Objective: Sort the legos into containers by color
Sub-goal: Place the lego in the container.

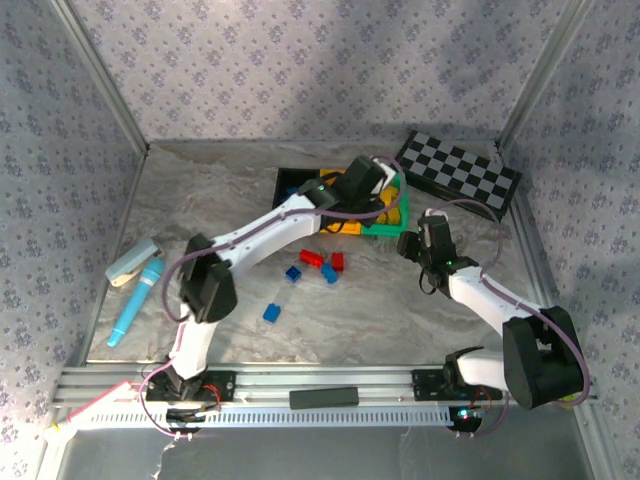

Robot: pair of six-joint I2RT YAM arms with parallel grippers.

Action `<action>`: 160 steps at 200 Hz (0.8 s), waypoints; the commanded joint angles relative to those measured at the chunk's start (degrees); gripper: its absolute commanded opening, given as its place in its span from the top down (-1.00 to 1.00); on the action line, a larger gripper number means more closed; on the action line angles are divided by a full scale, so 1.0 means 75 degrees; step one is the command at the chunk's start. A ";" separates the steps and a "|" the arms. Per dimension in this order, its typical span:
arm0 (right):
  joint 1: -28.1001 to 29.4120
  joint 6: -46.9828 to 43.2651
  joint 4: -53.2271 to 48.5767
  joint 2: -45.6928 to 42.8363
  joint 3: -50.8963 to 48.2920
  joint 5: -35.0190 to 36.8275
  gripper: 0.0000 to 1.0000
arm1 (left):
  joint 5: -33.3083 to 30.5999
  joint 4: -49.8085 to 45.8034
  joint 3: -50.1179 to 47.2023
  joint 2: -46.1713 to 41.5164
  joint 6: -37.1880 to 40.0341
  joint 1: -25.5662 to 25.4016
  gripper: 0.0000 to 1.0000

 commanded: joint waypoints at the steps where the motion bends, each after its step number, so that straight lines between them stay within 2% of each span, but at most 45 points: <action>1: -0.0085 0.0138 -0.0041 -0.0153 0.0085 0.0009 -0.17 | 0.0324 -0.0919 0.1852 0.1204 -0.0342 0.0102 0.47; 27: -0.0168 0.0121 0.0019 -0.0155 0.0080 0.0026 -0.17 | 0.0798 -0.1720 0.4621 0.2893 -0.0751 0.0275 0.47; 44: -0.0234 0.0138 0.0046 -0.0119 0.0089 -0.0020 -0.17 | 0.0873 -0.1665 0.5428 0.3551 -0.0951 0.0348 0.46; 74: -0.0312 0.0220 0.0096 -0.0035 0.0105 -0.0247 -0.17 | 0.0656 -0.0742 0.5015 0.3822 -0.1190 0.0523 0.28; 98: -0.0327 0.0220 0.0113 0.0014 0.0115 -0.0265 -0.17 | 0.0371 -0.0972 0.5035 0.3809 -0.1503 0.0601 -0.10; 120: -0.0393 0.0220 0.0144 0.0143 0.0167 -0.0378 -0.17 | 0.0451 -0.1131 0.4733 0.3362 -0.1318 0.0525 -0.28; 141: -0.0418 0.0220 0.0210 0.0325 0.0225 -0.0556 -0.17 | -0.0079 -0.1183 0.3981 0.2693 -0.0997 0.0347 -0.30; 160: -0.0430 0.0215 0.0165 0.0495 0.0328 -0.0658 -0.17 | -0.0641 -0.0860 0.2643 0.1810 -0.0816 0.0166 -0.30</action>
